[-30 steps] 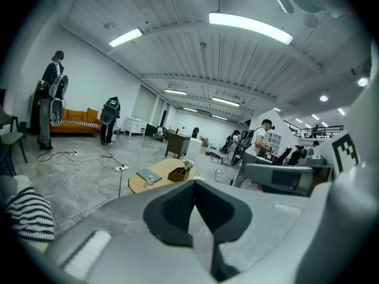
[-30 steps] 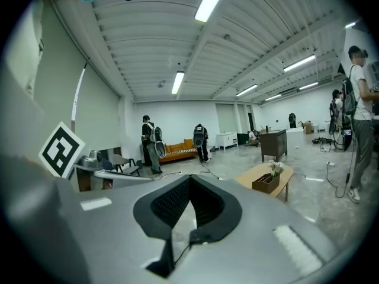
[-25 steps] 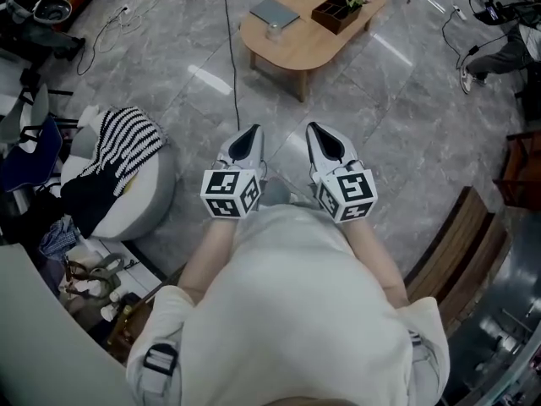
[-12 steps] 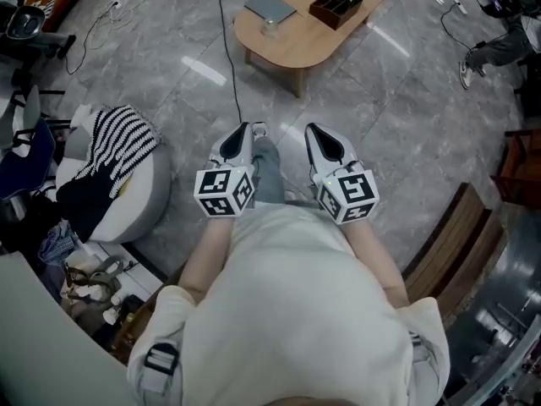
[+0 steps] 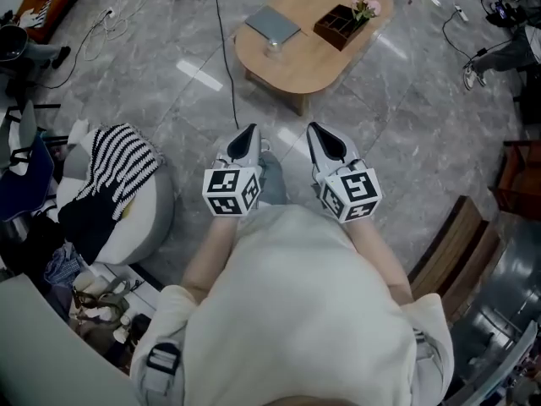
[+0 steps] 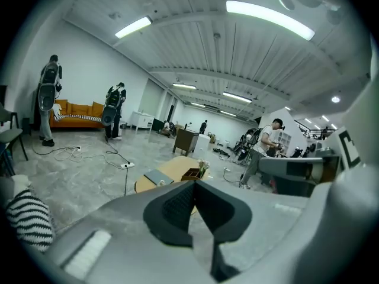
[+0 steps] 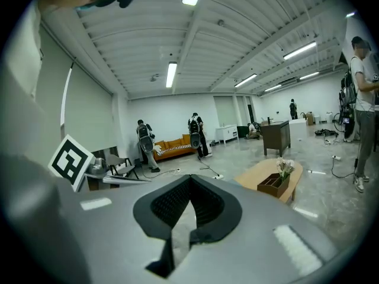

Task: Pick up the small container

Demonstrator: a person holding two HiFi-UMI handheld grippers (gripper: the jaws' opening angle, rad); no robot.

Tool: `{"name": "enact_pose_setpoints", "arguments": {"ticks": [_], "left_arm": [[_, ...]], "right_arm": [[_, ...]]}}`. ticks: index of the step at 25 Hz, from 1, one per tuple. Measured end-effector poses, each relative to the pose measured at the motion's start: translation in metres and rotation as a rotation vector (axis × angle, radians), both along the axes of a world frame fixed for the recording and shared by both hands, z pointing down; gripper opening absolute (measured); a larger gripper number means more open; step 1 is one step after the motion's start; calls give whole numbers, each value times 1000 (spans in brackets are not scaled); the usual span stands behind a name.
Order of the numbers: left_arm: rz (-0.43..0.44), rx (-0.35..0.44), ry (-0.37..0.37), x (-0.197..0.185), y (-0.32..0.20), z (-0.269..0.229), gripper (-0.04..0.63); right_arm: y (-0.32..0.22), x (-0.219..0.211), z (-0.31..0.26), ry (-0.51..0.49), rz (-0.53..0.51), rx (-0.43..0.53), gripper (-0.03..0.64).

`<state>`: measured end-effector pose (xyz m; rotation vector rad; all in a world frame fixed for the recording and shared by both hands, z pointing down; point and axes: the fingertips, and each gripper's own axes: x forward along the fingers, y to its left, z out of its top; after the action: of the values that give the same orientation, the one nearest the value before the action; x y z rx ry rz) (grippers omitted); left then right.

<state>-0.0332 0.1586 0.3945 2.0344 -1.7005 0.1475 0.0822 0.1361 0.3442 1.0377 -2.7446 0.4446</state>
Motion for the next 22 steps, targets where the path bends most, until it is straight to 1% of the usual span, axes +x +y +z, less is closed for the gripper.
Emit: {"name": "enact_pose_setpoints", "arguments": {"ticks": [6, 12, 22], "left_arm": [[35, -18, -8, -32, -60, 1, 2], [95, -36, -17, -52, -117, 5, 2], [199, -56, -24, -82, -197, 17, 2]], "right_arm": [[-67, -39, -15, 14, 6, 26, -2], [-126, -67, -20, 17, 39, 25, -2], [-198, -96, -11, 35, 123, 8, -2]]}}
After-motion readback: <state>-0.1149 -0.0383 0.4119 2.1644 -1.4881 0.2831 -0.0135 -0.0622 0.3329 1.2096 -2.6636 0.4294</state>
